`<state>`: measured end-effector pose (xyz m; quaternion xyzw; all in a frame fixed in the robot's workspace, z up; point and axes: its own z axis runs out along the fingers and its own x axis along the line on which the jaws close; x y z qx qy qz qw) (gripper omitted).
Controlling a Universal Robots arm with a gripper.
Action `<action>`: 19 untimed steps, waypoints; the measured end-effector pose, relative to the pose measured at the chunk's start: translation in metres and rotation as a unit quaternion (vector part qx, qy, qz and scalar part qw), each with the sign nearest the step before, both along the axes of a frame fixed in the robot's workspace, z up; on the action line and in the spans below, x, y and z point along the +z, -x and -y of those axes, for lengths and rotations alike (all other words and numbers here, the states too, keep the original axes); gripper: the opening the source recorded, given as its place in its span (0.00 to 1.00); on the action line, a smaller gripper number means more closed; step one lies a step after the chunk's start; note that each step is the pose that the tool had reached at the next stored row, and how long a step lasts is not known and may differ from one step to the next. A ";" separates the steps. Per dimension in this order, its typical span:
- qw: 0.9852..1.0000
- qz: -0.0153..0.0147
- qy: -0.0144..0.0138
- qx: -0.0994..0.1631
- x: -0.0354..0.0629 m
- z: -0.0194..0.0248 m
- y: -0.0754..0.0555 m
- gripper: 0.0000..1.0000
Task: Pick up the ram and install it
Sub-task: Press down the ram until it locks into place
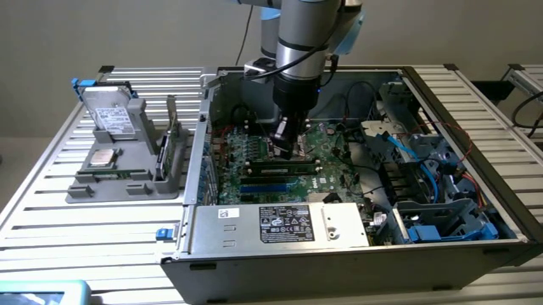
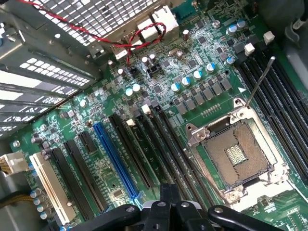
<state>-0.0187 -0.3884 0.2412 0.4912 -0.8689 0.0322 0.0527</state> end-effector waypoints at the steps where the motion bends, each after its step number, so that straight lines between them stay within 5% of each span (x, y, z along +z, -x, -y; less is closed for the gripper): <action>1: 1.000 0.000 0.000 -0.006 0.0000 0.0000 0.000 0.11; 10: 0.998 0.004 0.000 -0.063 0.0000 0.0000 0.000 0.11; 19: 0.993 0.006 0.000 -0.121 0.0000 0.0000 0.000 0.11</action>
